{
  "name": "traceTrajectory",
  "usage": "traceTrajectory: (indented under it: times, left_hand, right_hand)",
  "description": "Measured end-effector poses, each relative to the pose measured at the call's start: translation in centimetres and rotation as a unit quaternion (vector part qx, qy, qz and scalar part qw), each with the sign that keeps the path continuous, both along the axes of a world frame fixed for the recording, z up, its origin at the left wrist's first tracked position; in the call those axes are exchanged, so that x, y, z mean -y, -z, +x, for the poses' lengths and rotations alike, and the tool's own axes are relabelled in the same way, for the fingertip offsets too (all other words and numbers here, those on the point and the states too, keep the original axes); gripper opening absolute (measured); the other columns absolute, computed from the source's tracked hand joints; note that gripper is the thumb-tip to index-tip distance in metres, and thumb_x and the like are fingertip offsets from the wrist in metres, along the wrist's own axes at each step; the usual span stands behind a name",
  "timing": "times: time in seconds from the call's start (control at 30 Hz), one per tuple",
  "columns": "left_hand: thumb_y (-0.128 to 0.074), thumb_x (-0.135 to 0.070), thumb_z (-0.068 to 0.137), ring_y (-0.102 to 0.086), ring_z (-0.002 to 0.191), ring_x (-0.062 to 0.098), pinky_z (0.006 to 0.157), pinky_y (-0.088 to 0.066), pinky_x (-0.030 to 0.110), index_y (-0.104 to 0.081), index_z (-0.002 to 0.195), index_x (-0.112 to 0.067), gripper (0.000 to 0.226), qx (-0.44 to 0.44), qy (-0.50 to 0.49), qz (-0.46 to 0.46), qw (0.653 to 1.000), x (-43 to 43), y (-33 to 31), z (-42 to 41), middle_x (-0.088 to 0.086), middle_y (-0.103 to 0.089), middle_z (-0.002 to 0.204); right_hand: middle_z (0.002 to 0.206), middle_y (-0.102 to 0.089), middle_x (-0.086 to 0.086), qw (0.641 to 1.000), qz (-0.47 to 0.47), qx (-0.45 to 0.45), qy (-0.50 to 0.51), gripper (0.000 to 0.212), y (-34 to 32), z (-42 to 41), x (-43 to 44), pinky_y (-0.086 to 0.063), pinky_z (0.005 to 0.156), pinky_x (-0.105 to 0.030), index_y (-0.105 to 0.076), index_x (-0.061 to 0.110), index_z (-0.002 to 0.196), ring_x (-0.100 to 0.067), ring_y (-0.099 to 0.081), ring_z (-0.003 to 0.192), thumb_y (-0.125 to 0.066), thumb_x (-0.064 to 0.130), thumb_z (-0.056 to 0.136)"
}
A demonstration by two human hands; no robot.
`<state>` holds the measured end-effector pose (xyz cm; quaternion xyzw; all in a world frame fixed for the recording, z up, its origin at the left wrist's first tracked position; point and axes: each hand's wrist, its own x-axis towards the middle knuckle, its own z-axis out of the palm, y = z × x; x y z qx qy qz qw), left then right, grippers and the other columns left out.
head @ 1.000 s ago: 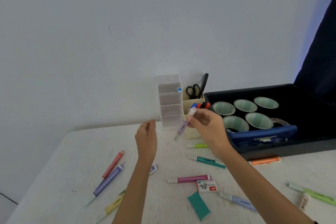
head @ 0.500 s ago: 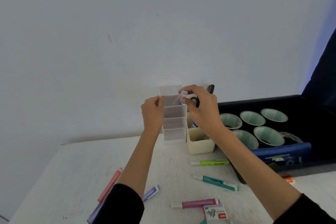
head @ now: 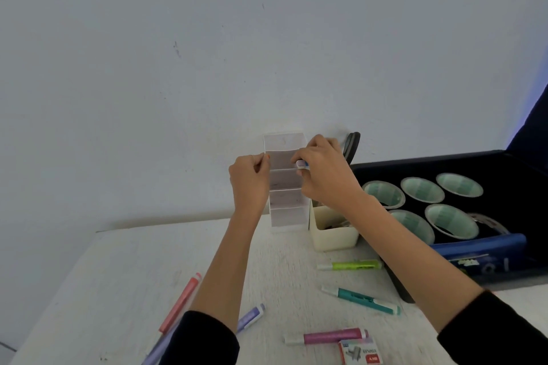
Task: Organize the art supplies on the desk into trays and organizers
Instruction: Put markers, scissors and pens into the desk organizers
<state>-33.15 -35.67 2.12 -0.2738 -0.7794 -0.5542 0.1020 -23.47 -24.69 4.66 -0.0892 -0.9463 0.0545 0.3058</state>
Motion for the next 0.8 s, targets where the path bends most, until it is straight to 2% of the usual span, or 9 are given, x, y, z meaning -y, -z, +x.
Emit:
traceTrajectory:
  times: [0.07, 0.13, 0.27, 0.43, 0.53, 0.6, 0.7, 0.8]
  left_hand:
    - [-0.051, -0.015, 0.094, -0.042, 0.052, 0.021, 0.050, -0.026, 0.023, -0.052, 0.061, 0.012, 0.044, -0.002, 0.000, 0.005, 1.000, -0.1, 0.0, 0.0, 0.030, -0.052, 0.056]
    - [-0.051, -0.015, 0.094, -0.044, 0.052, 0.020, 0.051, -0.029, 0.024, -0.055, 0.062, 0.013, 0.043, -0.005, -0.002, 0.005, 1.000, -0.1, 0.1, 0.0, 0.031, -0.055, 0.059]
    - [-0.050, -0.016, 0.094, -0.044, 0.053, 0.018, 0.054, -0.032, 0.027, -0.057, 0.064, 0.011, 0.041, -0.004, 0.006, -0.001, 1.000, -0.1, 0.3, -0.3, 0.032, -0.056, 0.061]
    - [-0.050, -0.016, 0.094, -0.046, 0.054, 0.017, 0.055, -0.035, 0.030, -0.061, 0.063, 0.007, 0.040, -0.014, 0.012, -0.016, 1.000, 0.0, 0.3, -0.7, 0.032, -0.058, 0.062]
    - [-0.050, -0.012, 0.093, -0.044, 0.052, 0.017, 0.053, -0.034, 0.031, -0.050, 0.056, 0.010, 0.043, -0.032, 0.015, -0.019, 0.999, 0.0, 0.2, -0.5, 0.028, -0.050, 0.052]
    - [-0.050, -0.011, 0.093, -0.044, 0.052, 0.017, 0.052, -0.034, 0.032, -0.048, 0.055, 0.010, 0.043, -0.031, 0.016, -0.019, 0.999, 0.2, 0.1, -0.5, 0.028, -0.049, 0.051]
    - [-0.051, -0.015, 0.092, -0.047, 0.054, 0.015, 0.054, -0.045, 0.044, -0.055, 0.060, 0.011, 0.041, -0.017, 0.027, -0.010, 0.999, 0.3, 0.2, -0.9, 0.032, -0.057, 0.060]
    - [-0.052, -0.017, 0.092, -0.052, 0.056, 0.017, 0.066, -0.051, 0.048, -0.057, 0.060, -0.006, 0.035, -0.004, 0.032, -0.008, 0.999, 0.5, 0.0, -0.6, 0.030, -0.061, 0.067]
  right_hand:
    - [0.078, -0.062, -0.002, 0.998, 0.038, 0.022, 0.034, 0.021, -0.6, 0.2, 0.2, -0.025, 0.090, -0.033, -0.071, 0.012, 0.090, -0.022, -0.047, 0.094, -0.062, 0.007, 0.072]
    - [0.084, -0.054, 0.000, 0.997, 0.036, 0.051, 0.047, 0.025, -1.4, 0.4, 0.2, -0.019, 0.093, -0.029, -0.070, 0.019, 0.099, -0.018, -0.041, 0.100, -0.060, 0.015, 0.077]
    - [0.085, -0.064, 0.000, 0.994, 0.042, 0.093, 0.043, 0.022, -2.7, 0.3, -0.2, -0.024, 0.084, -0.029, -0.072, 0.024, 0.098, -0.017, -0.044, 0.093, -0.055, 0.021, 0.085]
    - [0.088, -0.071, -0.002, 0.990, -0.016, 0.137, 0.036, 0.017, -3.7, -0.5, -0.2, -0.047, 0.084, -0.033, -0.074, 0.012, 0.088, -0.020, -0.060, 0.088, -0.059, 0.009, 0.080]
    - [0.101, -0.063, -0.005, 0.982, 0.028, 0.166, 0.084, 0.020, -3.8, -1.0, 1.1, -0.041, 0.078, -0.026, -0.064, 0.007, 0.101, -0.020, -0.054, 0.093, -0.056, 0.001, 0.084]
    - [0.105, -0.058, -0.008, 0.977, 0.070, 0.172, 0.106, 0.017, -3.4, -1.4, 2.2, -0.034, 0.084, -0.029, -0.055, 0.009, 0.098, -0.023, -0.046, 0.106, -0.053, -0.002, 0.085]
    - [0.102, -0.056, -0.008, 0.975, 0.084, 0.169, 0.121, 0.016, -3.2, -1.4, 2.3, -0.033, 0.087, -0.029, -0.052, 0.011, 0.094, -0.024, -0.044, 0.108, -0.052, -0.002, 0.086]
    - [0.084, -0.045, -0.006, 0.981, 0.032, 0.140, 0.127, 0.012, -2.1, -1.3, 1.1, -0.035, 0.075, -0.027, -0.057, 0.010, 0.095, -0.025, -0.048, 0.095, -0.053, 0.000, 0.088]
